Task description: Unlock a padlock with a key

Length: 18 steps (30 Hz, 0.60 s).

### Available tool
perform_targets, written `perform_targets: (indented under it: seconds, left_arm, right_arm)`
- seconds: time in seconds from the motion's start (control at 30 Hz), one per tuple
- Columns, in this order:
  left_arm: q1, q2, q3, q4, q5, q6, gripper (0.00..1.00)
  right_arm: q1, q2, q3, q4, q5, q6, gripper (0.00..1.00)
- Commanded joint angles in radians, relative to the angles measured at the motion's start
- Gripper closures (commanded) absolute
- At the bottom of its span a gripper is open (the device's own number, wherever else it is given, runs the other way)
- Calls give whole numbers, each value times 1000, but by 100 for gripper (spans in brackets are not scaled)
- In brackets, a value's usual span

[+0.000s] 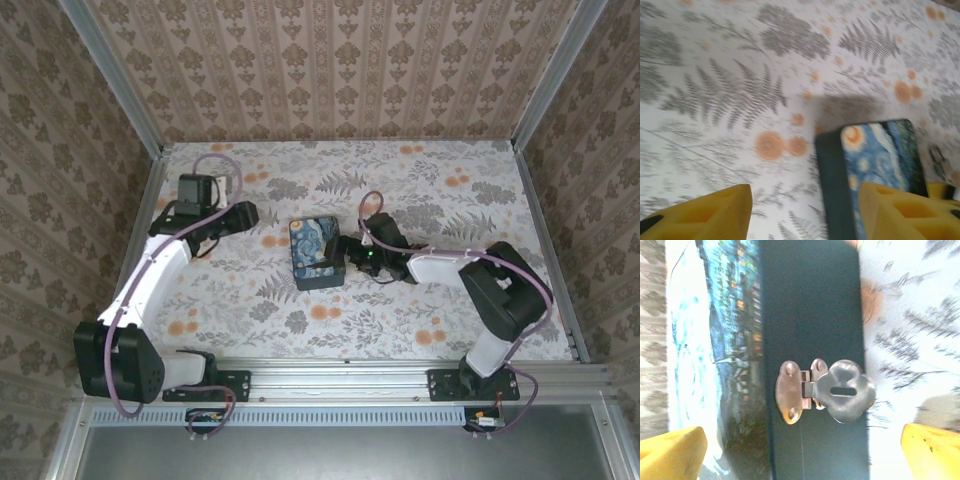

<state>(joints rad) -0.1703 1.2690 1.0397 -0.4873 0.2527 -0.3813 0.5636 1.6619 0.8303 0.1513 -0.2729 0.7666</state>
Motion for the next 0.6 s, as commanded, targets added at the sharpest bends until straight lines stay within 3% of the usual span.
perform_targets:
  seconds: [0.0,0.07,0.13,0.17,0.27,0.37,0.43,0.57]
  left_arm:
    - [27,15,30,-1,-136,27,18]
    - [29,12,-18,47,-256,74,0]
    - [27,-20,-135,201,-376,154,0]
    - [30,-34,-200,294,-417,192,0]
    - [31,-23,-330,521,-409,325,0]
    - [25,36,-406,680,-471,365,1]
    - [23,75,-468,814,-437,392,0]
    - [32,110,-566,1026,-350,444,0]
  right_arm:
    - [-17,-130,90,-397,268,-396,0]
    - [-43,-187,74,-438,372,-512,0]
    - [-76,-259,-11,-338,494,-620,0]
    - [-150,-318,-53,-276,475,-606,0]
    - [-314,-433,-194,-47,325,-632,0]
    - [-418,-486,-272,65,340,-721,0]
    - [-489,-456,-325,174,314,-762,0]
    - [-559,-311,-451,600,272,-732,0]
